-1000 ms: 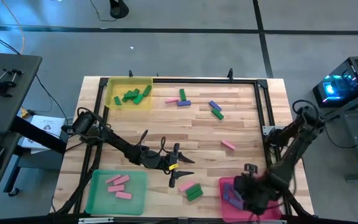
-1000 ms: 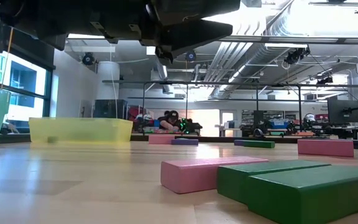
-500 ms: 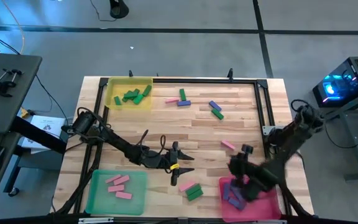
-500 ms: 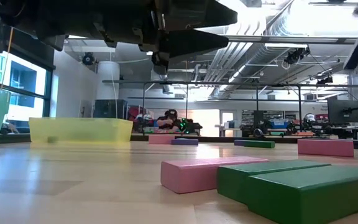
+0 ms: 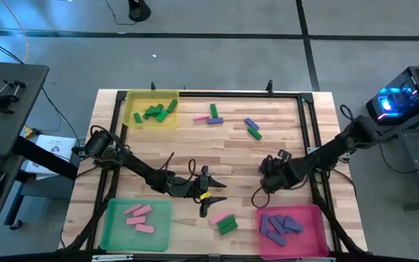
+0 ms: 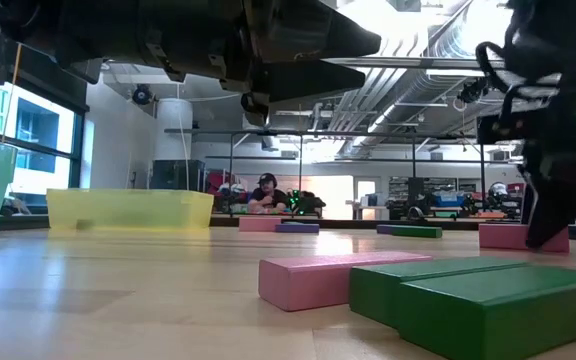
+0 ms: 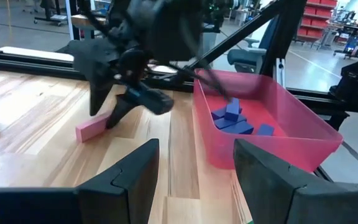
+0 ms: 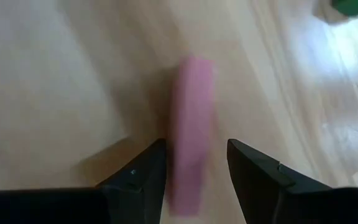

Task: Sort blocks
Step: Put the pink block into the green bin

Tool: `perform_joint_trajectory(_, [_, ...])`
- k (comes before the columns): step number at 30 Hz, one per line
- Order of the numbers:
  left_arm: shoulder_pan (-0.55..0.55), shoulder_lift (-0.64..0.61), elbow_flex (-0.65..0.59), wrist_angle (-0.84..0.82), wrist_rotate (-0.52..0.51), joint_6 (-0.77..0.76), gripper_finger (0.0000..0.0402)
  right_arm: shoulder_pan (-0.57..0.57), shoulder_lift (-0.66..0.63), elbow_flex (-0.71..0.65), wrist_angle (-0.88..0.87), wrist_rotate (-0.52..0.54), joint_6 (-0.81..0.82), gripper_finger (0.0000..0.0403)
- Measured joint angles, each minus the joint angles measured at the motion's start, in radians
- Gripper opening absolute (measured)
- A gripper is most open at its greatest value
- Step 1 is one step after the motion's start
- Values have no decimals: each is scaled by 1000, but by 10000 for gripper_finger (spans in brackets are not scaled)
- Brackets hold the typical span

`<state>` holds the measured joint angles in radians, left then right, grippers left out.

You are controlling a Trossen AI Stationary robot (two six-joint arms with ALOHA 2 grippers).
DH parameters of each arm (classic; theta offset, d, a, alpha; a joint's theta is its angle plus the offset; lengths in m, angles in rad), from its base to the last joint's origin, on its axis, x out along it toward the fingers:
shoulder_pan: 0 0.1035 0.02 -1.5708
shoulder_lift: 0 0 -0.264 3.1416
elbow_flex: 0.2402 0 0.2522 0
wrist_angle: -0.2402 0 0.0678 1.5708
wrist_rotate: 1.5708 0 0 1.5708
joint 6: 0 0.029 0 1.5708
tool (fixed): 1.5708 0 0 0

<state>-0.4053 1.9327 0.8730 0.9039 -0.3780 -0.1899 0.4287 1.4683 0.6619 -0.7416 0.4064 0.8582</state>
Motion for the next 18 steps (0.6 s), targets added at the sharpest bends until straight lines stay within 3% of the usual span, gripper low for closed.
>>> perform_joint_trajectory(8, [0, 0, 0, -4, 0, 1, 195, -51, -51, -128, 193, -57, -11, 141])
perform_joint_trajectory(16, [0, 0, 0, -15, -1, 0, 195, 23, -35, -160, 595, -20, -37, 31])
perform_joint_trajectory(18, [0, 0, 0, -17, -3, 0, 195, 52, -40, -157, 721, 25, -77, 26])
